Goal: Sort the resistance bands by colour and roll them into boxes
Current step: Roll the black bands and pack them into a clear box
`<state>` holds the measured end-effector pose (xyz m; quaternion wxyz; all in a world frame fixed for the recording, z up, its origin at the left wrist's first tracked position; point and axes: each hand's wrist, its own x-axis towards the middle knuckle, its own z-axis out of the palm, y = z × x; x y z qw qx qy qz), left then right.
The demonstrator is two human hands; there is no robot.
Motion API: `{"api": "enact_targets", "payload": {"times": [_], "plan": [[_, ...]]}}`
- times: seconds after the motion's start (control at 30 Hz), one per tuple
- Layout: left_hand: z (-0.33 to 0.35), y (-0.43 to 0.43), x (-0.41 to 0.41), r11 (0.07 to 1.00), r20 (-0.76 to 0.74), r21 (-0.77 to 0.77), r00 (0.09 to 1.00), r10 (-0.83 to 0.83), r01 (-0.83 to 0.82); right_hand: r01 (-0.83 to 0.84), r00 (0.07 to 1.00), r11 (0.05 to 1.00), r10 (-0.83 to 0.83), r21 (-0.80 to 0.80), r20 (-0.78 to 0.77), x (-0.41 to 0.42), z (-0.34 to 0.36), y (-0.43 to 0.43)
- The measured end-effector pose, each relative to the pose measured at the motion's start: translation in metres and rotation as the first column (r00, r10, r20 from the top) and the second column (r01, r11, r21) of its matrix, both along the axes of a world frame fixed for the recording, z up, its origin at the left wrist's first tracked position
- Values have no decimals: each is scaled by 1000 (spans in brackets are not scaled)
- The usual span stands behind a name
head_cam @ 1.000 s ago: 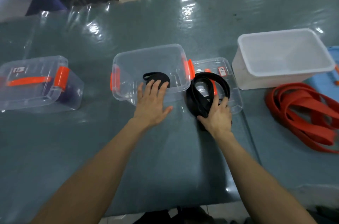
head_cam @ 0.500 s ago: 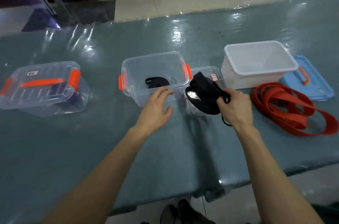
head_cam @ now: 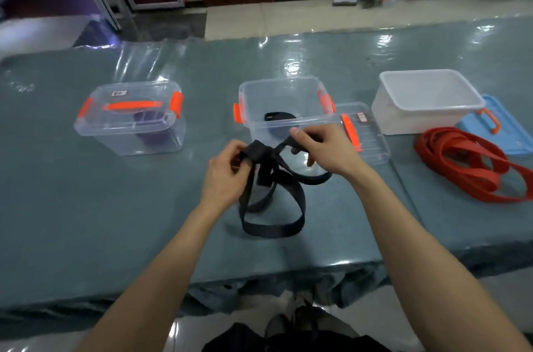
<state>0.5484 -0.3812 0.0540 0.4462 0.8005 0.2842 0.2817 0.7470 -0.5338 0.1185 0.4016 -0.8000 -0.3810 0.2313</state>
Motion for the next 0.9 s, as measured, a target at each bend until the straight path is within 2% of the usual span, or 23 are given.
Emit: {"api": "enact_targets", "payload": {"times": [0.07,0.17,0.23,0.27,0.33,0.37,0.43,0.5,0.57,0.63,0.7,0.77,0.9], "plan": [[4,32,-22,981,61,-62,980,189,-185,37,999,999,-37,28,7,4,-8,8],[-5,79,-58,919,-16,-22,919,394,-395,46,994,998,-42,-37,101,15,-33,20],[-25,101,-83,884,-216,63,859,465,-463,38,992,985,-18,-166,121,22,-63,27],[-38,107,-94,888,-388,98,805,450,-449,28,992,960,8,-277,128,26,-81,29],[-68,105,-113,929,-714,45,638,287,-368,-9,987,857,90,-516,131,28,-115,26],[-82,98,-118,942,-777,7,591,217,-336,-23,985,805,121,-593,125,28,-131,23],[-103,76,-124,963,-754,52,621,212,-265,-23,987,775,118,-631,110,24,-156,16],[-119,56,-119,966,-696,178,671,257,-186,15,981,823,97,-568,165,20,-177,10],[-129,42,-104,967,-684,215,685,249,-137,26,957,883,113,-469,266,14,-193,2],[-137,35,-85,991,-698,118,704,132,-69,-43,930,933,168,-357,327,6,-202,-2],[-144,28,-67,996,-720,-3,691,-62,86,-153,904,938,261,-311,340,-2,-206,-3],[-152,20,-55,977,-734,-96,649,-198,189,-252,916,912,333,-323,225,-11,-207,-5],[-162,17,-47,986,-727,-86,667,-160,142,-344,928,848,372,-404,-10,-14,-205,-21]]}}
